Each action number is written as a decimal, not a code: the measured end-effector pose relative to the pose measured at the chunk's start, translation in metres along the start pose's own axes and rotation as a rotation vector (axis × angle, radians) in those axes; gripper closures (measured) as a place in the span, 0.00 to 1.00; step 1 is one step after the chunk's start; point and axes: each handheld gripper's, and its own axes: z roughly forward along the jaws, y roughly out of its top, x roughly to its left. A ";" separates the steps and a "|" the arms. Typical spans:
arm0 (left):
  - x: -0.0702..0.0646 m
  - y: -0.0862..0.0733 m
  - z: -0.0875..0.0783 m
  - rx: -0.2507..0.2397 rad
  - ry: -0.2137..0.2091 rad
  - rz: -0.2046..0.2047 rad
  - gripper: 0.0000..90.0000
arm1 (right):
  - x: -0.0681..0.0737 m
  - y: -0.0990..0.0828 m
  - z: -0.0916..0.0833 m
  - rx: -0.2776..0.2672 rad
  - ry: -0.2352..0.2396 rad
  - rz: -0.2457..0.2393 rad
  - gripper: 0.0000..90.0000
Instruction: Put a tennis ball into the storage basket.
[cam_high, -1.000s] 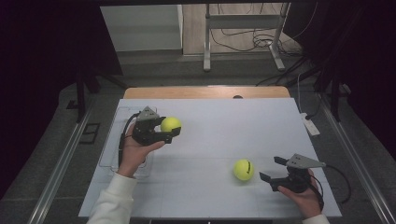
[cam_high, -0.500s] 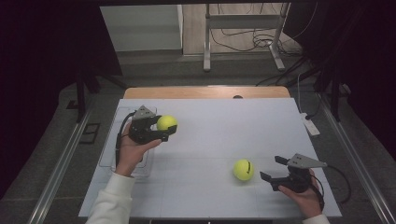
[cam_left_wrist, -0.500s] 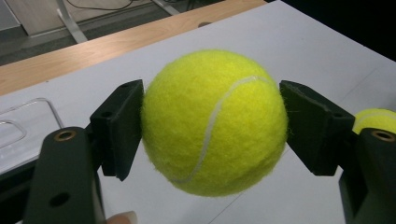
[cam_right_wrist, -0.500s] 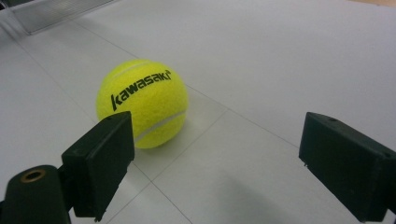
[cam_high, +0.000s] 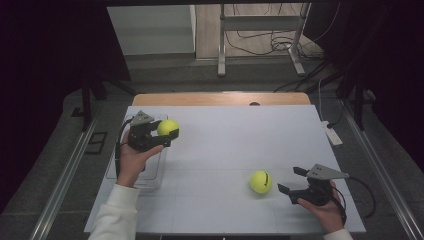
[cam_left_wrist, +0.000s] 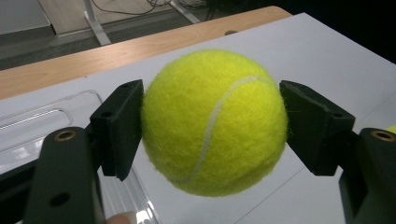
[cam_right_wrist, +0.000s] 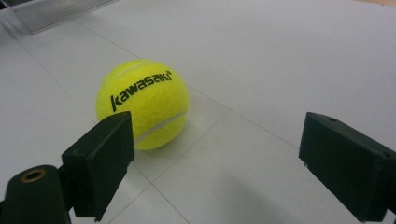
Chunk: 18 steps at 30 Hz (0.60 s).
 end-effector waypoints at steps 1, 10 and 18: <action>0.001 0.000 -0.001 -0.003 0.003 -0.004 0.30 | 0.000 0.000 0.000 -0.001 0.000 0.002 0.13; 0.011 -0.002 -0.004 -0.008 0.053 -0.016 0.30 | 0.000 0.000 -0.001 -0.003 -0.001 0.000 0.13; 0.021 -0.005 -0.004 0.004 0.092 -0.020 0.30 | -0.001 0.000 0.000 -0.001 0.000 0.000 0.12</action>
